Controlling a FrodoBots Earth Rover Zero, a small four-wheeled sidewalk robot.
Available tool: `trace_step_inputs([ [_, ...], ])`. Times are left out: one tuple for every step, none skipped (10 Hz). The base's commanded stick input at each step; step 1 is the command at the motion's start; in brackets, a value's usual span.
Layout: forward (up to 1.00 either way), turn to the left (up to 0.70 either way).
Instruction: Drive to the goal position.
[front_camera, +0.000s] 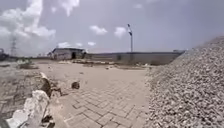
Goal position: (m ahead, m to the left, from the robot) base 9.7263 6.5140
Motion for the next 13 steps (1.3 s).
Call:
trace_step_inputs([
  [0.45,0.18],
  [0.45,0.10],
  [0.45,0.02],
  [0.45,0.00],
  [0.45,0.00],
  [0.45,0.00],
  [0.45,0.02],
  [0.45,0.08],
  [0.45,0.27],
  [0.45,0.27],
  [0.45,0.27],
  [0.45,0.27],
  [0.45,0.27],
])
